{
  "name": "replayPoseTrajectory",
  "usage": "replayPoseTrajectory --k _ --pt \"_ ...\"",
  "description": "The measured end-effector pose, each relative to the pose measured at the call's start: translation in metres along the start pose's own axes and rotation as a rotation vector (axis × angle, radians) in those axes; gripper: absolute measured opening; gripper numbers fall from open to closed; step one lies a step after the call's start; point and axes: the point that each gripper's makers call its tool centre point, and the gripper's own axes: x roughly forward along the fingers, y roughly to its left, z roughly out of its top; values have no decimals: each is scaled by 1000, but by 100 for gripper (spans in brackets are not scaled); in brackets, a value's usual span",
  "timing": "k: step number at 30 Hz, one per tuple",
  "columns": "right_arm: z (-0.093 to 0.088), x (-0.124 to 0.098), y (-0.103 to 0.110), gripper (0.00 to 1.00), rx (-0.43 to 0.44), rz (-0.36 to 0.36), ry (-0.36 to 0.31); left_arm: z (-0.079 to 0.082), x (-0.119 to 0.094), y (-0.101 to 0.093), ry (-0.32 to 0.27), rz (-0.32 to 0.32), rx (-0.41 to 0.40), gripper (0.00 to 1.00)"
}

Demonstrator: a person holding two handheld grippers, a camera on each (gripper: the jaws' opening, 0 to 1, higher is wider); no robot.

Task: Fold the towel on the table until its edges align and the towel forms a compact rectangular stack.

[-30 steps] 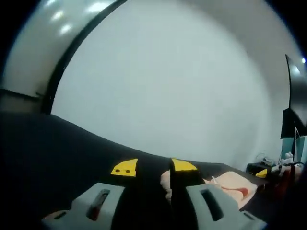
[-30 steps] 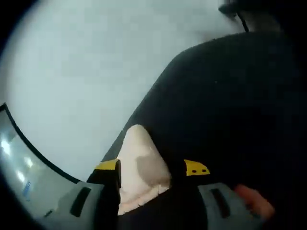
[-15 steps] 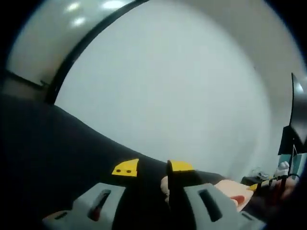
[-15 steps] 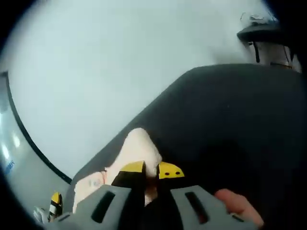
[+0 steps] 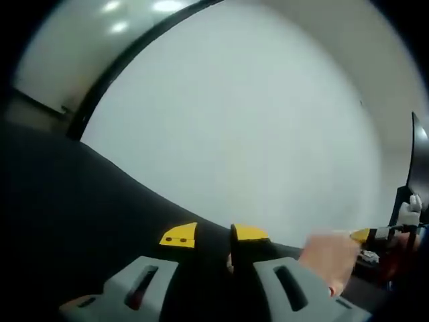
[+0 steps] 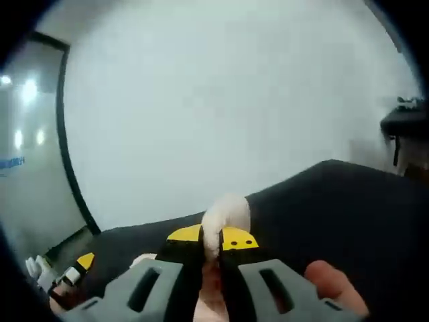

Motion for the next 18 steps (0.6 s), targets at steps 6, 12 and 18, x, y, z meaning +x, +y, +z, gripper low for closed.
replayPoseTrajectory --k 6,12,18 --pt "-25 8 90 6 -170 134 2 0 2 8 5 23 10 21" --pt "-86 15 153 6 -397 275 96 -1 -7 1 -1 31 -2 21" --pt "-139 11 162 8 -442 298 205 -2 -13 -5 -3 37 -6 21"
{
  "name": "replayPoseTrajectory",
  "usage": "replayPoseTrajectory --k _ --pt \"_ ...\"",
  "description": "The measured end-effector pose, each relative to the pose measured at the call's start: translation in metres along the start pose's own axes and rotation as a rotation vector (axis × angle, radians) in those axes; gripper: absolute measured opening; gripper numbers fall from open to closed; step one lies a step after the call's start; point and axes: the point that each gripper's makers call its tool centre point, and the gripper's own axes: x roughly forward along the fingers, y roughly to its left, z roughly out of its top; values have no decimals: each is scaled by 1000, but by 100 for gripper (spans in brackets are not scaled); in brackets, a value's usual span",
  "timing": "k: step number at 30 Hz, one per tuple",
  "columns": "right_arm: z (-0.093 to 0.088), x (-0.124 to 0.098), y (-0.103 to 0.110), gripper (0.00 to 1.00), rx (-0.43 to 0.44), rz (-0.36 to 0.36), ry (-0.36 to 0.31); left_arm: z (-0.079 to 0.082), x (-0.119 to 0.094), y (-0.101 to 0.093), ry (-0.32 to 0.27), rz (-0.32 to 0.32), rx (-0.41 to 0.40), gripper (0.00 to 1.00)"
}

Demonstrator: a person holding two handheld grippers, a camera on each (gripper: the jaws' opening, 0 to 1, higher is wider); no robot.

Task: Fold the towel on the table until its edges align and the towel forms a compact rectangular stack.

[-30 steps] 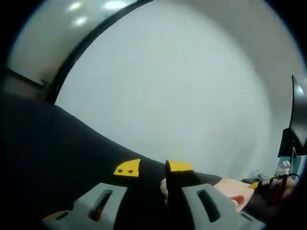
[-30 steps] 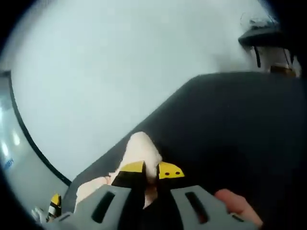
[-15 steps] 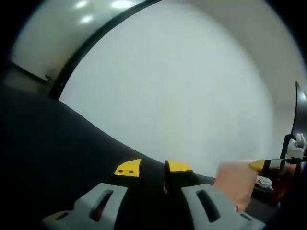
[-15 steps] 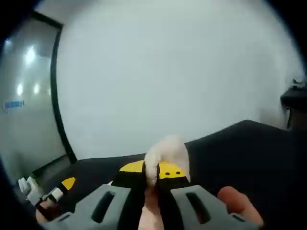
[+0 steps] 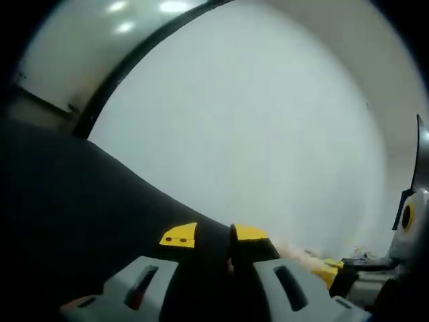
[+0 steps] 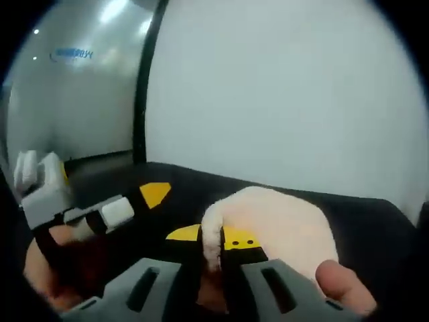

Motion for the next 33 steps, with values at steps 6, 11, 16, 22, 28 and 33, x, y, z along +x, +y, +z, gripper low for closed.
replayPoseTrajectory --k 6,11,16,22,28,33 --pt "-9 -32 27 29 -19 203 3 -4 -1 -6 15 -9 38 21" --pt "74 -39 -62 20 617 263 -177 4 -4 -4 -17 -6 -3 21" --pt "49 9 -59 20 342 274 -90 14 1 -9 -57 -49 -13 21" --pt "-30 13 -34 20 21 210 92 -6 7 -25 48 -124 126 22" --pt "-38 -4 -44 20 -13 235 77 -26 9 -50 119 -220 243 23" --pt "-7 -16 -59 29 162 369 -12 -26 12 -76 87 -303 323 25"
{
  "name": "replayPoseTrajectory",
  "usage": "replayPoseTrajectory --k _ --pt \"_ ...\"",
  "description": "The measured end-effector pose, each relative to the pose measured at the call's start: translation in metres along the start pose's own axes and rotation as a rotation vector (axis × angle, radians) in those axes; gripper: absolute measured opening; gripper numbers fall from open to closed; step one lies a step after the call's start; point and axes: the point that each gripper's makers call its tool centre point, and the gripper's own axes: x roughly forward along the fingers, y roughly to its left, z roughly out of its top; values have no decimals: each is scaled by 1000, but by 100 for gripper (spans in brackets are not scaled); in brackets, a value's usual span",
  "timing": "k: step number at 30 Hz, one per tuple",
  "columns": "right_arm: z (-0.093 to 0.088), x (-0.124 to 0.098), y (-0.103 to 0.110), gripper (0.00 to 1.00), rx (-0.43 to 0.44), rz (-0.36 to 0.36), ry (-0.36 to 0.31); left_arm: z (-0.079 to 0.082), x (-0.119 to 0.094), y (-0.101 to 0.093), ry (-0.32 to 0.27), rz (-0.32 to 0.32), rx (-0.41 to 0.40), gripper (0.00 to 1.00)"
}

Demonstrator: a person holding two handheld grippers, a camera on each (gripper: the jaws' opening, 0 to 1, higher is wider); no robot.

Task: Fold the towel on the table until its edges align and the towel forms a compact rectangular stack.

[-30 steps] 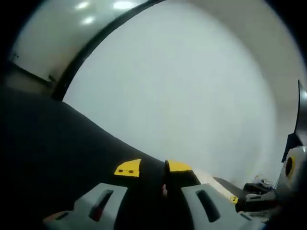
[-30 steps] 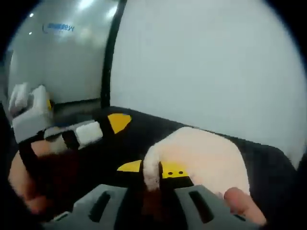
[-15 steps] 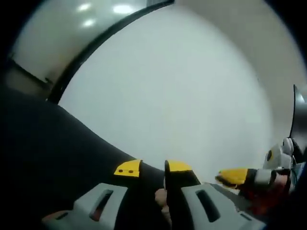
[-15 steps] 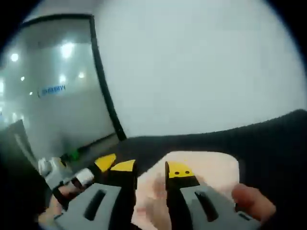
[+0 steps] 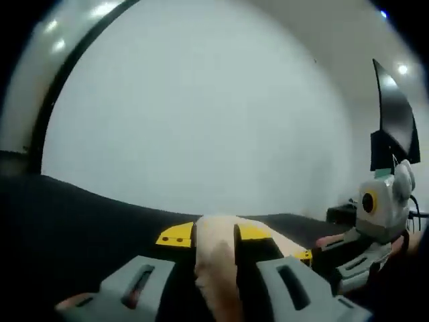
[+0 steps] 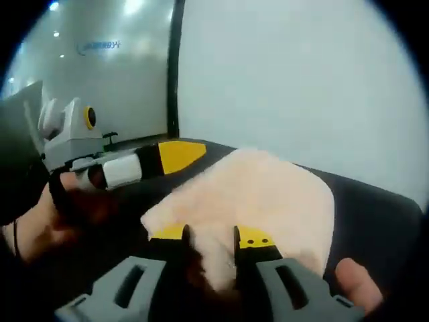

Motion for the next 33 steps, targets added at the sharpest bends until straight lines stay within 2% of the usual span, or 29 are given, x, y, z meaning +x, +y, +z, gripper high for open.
replayPoseTrajectory --k 1,2,3,4,6,7,8,9,10,12,13,14,15,16,17,19,21,22,23,25,26,27,28,29,30,31,32,33 --pt "21 -6 -14 31 40 2 -95 3 -1 -10 -11 -7 -1 25" --pt "37 -16 -34 32 58 -33 -162 8 0 -14 -26 -24 -8 25" --pt "45 -19 -51 31 24 -49 -184 14 5 -16 -51 -46 -23 26" --pt "50 -16 -65 31 41 -56 -198 18 7 -18 -70 -48 -32 26" --pt "47 -7 -78 34 20 -53 -209 23 17 -24 -107 -70 -9 26" --pt "40 -1 -82 37 17 -63 -187 19 22 -30 -90 -78 11 28" --pt "29 9 -87 37 -11 -81 -149 8 27 -29 -42 -61 37 28" --pt "20 14 -86 34 -37 -78 -132 -11 36 -17 38 -28 87 26" --pt "7 16 -78 31 -40 -72 -112 -26 37 -15 99 -23 112 23" --pt "-17 30 -85 32 -31 -100 -61 -59 43 -2 255 21 148 23" --pt "-21 32 -86 30 -9 -93 -68 -75 36 2 304 35 163 24" --pt "-18 34 -89 30 -19 -107 -35 -77 37 1 302 29 170 23" --pt "-20 34 -90 29 -37 -113 -16 -73 39 3 289 31 167 23" --pt "-20 33 -88 29 -34 -110 -26 -74 39 5 292 34 158 23" --pt "-21 32 -89 29 1 -98 -39 -74 39 5 295 32 152 23" --pt "-16 28 -90 29 15 -83 -43 -73 37 2 297 28 154 23" --pt "-5 19 -98 29 72 -92 -99 -66 35 1 293 28 169 23" --pt "0 21 -108 29 113 -102 -102 -58 34 1 283 36 174 24" --pt "9 15 -118 27 192 -108 -125 -44 35 5 245 56 204 25" --pt "27 -1 -120 26 266 -103 -188 -13 50 4 127 61 170 28" --pt "31 -13 -115 26 249 -103 -193 -3 63 -3 86 19 173 29" --pt "32 -17 -112 26 238 -100 -185 -12 66 -14 131 -15 188 31" --pt "28 -20 -105 26 188 -89 -150 -27 72 -12 214 -26 202 34" --pt "20 -23 -101 26 163 -101 -111 -40 80 -12 268 -26 211 34" --pt "14 -21 -91 25 137 -81 -85 -47 85 -8 278 -20 242 33" --pt "10 -19 -74 25 120 -39 -66 -49 92 -4 265 -10 223 30" --pt "7 -13 -62 26 70 -12 -37 -56 94 0 272 12 171 27" --pt "3 -9 -50 26 19 13 -20 -74 100 10 341 10 114 26"
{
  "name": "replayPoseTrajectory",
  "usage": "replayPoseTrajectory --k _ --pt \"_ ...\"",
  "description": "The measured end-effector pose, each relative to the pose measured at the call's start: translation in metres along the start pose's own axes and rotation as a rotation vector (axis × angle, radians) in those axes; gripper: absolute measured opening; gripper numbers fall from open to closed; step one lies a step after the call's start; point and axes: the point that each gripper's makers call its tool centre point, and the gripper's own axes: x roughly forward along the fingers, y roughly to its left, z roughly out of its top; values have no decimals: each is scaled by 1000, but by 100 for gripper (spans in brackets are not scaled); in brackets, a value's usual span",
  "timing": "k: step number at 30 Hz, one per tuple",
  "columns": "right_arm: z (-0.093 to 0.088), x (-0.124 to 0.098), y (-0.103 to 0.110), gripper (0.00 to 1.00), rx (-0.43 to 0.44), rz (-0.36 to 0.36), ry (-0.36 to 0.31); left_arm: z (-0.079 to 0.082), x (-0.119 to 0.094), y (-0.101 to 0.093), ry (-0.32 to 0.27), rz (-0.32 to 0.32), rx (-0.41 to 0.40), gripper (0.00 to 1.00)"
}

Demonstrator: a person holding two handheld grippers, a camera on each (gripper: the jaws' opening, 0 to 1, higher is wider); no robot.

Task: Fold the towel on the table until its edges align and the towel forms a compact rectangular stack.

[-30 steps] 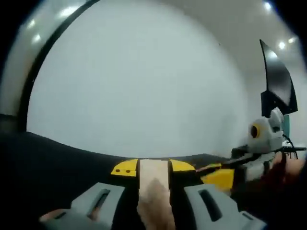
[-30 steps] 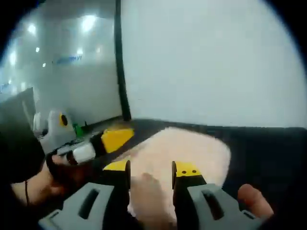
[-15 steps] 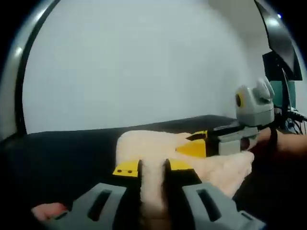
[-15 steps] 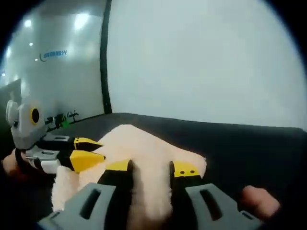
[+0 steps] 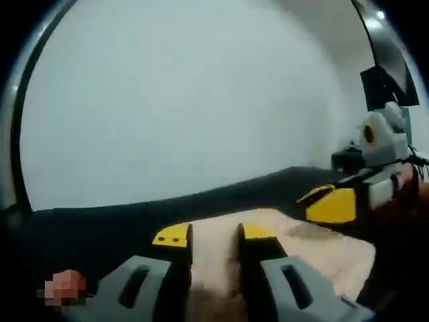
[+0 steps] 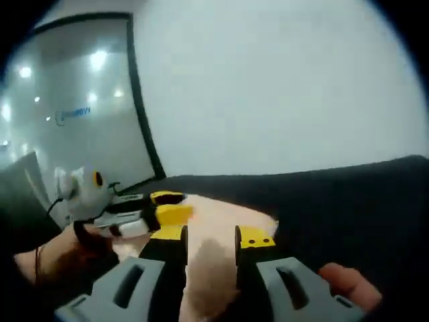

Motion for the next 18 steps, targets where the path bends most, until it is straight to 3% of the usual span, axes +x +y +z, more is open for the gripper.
replayPoseTrajectory --k 1,2,3,4,6,8,10,12,13,14,15,16,18 --pt "-8 10 4 26 -54 10 41 -13 4 0 39 3 -22 26" --pt "-27 14 4 25 -113 -6 124 -14 4 -1 17 8 -2 26" --pt "-39 17 -4 24 -197 -49 159 -12 2 -2 10 7 3 26" --pt "-33 20 1 24 -206 -24 117 -13 -7 -7 30 16 18 26" --pt "-28 14 5 24 -158 1 102 -11 -15 -7 68 22 73 26" --pt "-15 9 -4 23 -23 1 55 -2 -34 -12 93 68 122 28" --pt "-5 2 -17 23 126 0 18 17 -56 -9 58 118 4 31" --pt "1 -7 -44 29 216 -59 1 27 -74 -6 30 112 -180 33" --pt "6 -15 -56 30 318 -80 -21 23 -87 -5 81 96 -281 36" --pt "5 -20 -66 33 429 -109 -16 21 -83 14 140 64 -339 37" --pt "5 -27 -71 36 545 -116 -15 15 -89 15 184 41 -398 37" --pt "3 -32 -70 36 630 -103 -5 6 -105 3 216 19 -468 37" --pt "-29 -37 -64 36 639 -129 165 -9 -103 12 302 -11 -592 37"
